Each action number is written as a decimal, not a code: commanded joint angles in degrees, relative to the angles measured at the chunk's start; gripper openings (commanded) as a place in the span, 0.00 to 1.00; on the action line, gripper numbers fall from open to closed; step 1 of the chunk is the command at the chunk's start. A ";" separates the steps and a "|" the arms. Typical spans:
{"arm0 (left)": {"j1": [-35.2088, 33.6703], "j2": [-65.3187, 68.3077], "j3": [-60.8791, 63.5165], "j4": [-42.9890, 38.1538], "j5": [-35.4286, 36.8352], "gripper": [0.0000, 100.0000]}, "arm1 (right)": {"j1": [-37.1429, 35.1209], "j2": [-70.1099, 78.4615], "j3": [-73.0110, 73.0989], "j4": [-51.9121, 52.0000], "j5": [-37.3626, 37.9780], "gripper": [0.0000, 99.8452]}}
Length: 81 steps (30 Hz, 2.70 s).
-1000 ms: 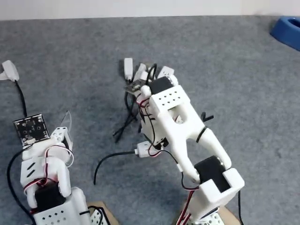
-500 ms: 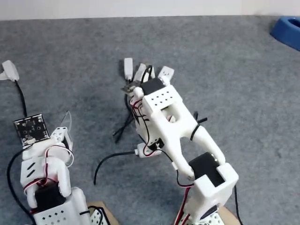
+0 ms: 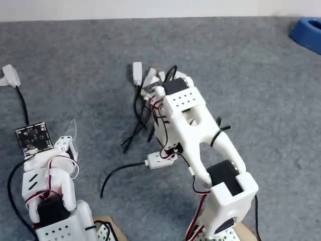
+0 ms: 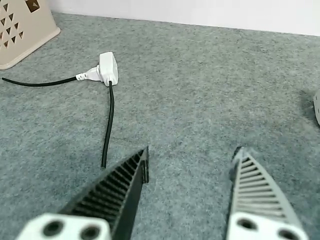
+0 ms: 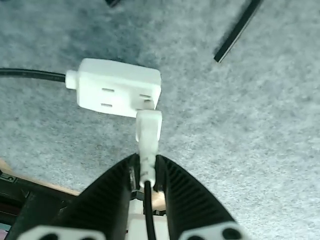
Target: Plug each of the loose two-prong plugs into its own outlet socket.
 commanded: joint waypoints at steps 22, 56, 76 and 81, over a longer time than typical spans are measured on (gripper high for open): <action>0.40 -0.57 -0.13 -1.32 0.26 0.27 | -3.65 -0.22 -3.65 -0.92 -1.76 0.01; -0.92 -0.57 -0.22 -1.32 0.53 0.27 | -0.31 21.58 -1.71 -14.46 -1.23 0.01; 0.75 -0.57 -0.22 -1.32 0.26 0.27 | -1.45 -7.69 -10.24 1.27 -1.49 0.48; 4.09 -0.04 -0.22 -0.97 -1.85 0.27 | 5.76 -19.65 -7.69 1.27 -1.58 0.48</action>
